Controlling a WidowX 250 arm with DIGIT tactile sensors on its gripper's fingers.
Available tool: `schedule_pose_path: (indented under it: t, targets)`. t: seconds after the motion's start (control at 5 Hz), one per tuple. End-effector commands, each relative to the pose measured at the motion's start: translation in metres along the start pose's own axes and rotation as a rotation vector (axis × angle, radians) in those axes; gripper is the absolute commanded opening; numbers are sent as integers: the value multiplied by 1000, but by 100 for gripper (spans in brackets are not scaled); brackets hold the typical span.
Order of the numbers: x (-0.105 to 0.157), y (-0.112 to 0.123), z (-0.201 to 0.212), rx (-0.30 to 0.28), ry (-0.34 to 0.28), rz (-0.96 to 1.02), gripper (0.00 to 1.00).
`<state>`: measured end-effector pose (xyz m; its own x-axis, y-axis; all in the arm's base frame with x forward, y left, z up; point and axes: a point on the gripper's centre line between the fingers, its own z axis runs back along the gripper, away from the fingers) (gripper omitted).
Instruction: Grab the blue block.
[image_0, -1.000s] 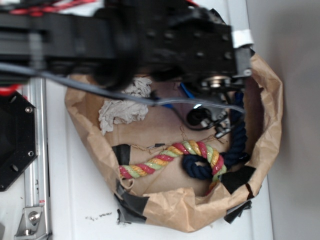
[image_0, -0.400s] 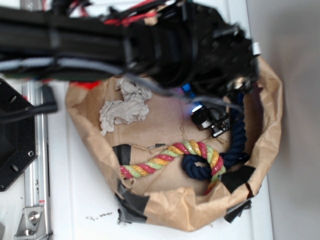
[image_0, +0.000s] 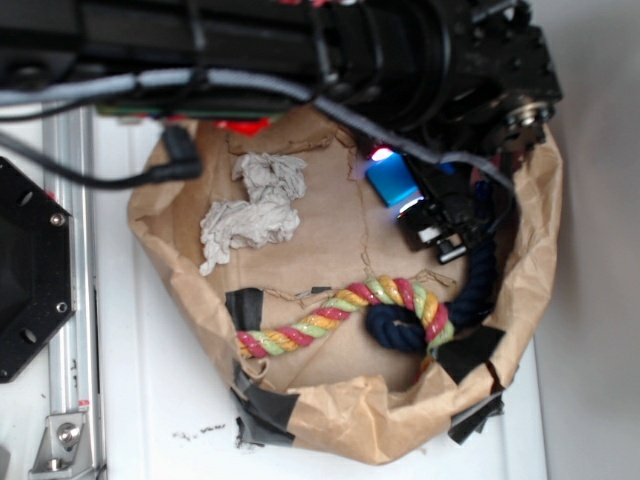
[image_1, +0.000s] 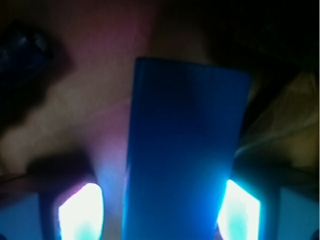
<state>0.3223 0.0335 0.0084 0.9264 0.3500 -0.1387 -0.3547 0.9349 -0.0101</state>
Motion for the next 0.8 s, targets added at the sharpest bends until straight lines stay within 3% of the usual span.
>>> schedule_pose_path:
  t: [0.0,0.2,0.4,0.6]
  targets:
    - [4,11,-21,71,66,3,0]
    - [-11,26,0,103,2,5,0]
    - [-38,31,33,68,-39,-69,0]
    - [-81,16,75,47,-105,-242,0]
